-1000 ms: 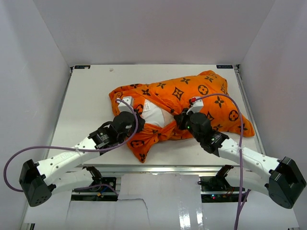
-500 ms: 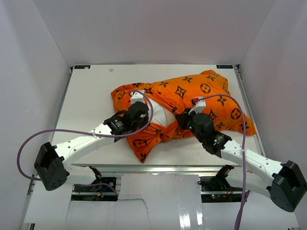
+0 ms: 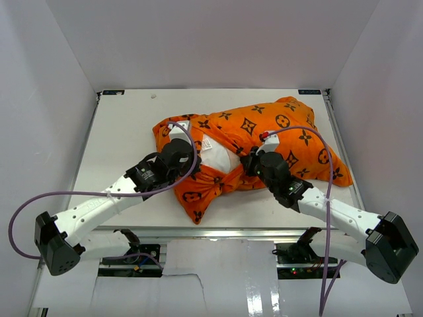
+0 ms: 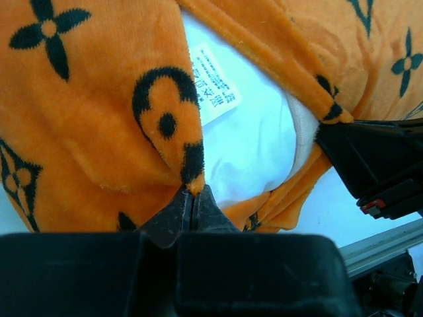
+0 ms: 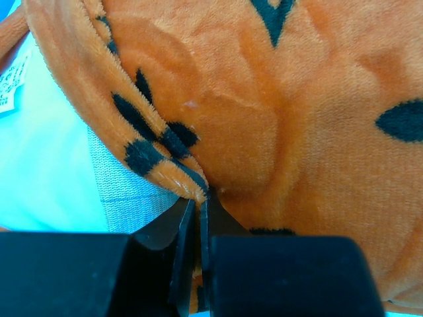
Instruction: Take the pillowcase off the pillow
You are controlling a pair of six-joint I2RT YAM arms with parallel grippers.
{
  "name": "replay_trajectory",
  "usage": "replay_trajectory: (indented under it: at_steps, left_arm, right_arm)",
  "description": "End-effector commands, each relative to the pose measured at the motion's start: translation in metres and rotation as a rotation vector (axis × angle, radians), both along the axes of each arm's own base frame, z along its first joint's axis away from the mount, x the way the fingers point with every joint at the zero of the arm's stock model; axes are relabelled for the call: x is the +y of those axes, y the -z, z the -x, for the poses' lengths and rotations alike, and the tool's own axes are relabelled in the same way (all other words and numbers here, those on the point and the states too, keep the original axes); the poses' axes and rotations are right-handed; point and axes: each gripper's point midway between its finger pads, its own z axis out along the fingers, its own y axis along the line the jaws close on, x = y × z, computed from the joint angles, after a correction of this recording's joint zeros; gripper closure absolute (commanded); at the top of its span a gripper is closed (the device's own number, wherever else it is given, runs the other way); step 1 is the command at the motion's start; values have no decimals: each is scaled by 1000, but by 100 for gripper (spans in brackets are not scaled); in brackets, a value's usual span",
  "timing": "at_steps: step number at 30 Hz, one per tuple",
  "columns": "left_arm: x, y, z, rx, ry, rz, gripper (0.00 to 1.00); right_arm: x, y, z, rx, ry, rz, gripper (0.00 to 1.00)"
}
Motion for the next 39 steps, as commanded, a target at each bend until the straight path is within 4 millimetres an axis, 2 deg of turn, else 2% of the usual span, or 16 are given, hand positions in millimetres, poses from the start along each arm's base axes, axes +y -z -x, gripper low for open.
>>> replay_trajectory:
  at_steps: [1,6,8,9,11,12,15,19,20,24,25,32,35,37,38,39]
  left_arm:
    - [11,0,5,5,-30,9,100]
    - [20,-21,28,-42,12,154,100]
    - [29,-16,37,-32,-2,183,100]
    - [48,4,43,-5,-58,158,100]
    - [59,28,48,33,-107,155,100]
    - [65,53,53,69,-123,117,100]
    - [67,95,55,151,-147,40,100]
    - [81,123,47,163,-248,-34,100]
    - [77,117,41,123,-239,-13,100]
    - [66,96,31,7,-195,86,100]
    - [65,94,30,-14,-179,80,100]
    - [54,93,13,-30,-170,8,100]
    - [48,86,7,-62,-168,28,100]
    - [45,81,3,-71,-174,37,100]
    - [45,79,3,-72,-176,43,100]
    - [44,74,2,-78,-179,54,100]
  right_arm:
    - [-5,-20,-10,-55,46,-38,92]
    - [-12,-19,-17,-48,70,-35,92]
    - [-17,-15,-24,-24,77,-45,92]
    - [-14,-14,-23,-13,53,-51,92]
    - [-14,-10,-23,-4,47,-46,92]
    - [-14,-9,-22,-2,44,-51,92]
    - [-9,-11,-16,0,3,-59,92]
    - [1,-31,0,-37,-121,-67,92]
    - [6,-39,5,-47,-166,-71,92]
    - [18,-62,26,-110,-320,-42,64]
    - [20,-79,32,-151,-357,-54,54]
    - [51,-159,73,-438,-629,5,36]
    - [74,-167,76,-437,-691,41,32]
    - [92,-146,70,-403,-726,126,30]
    - [103,-148,73,-407,-739,138,30]
    - [116,-131,71,-387,-765,180,30]
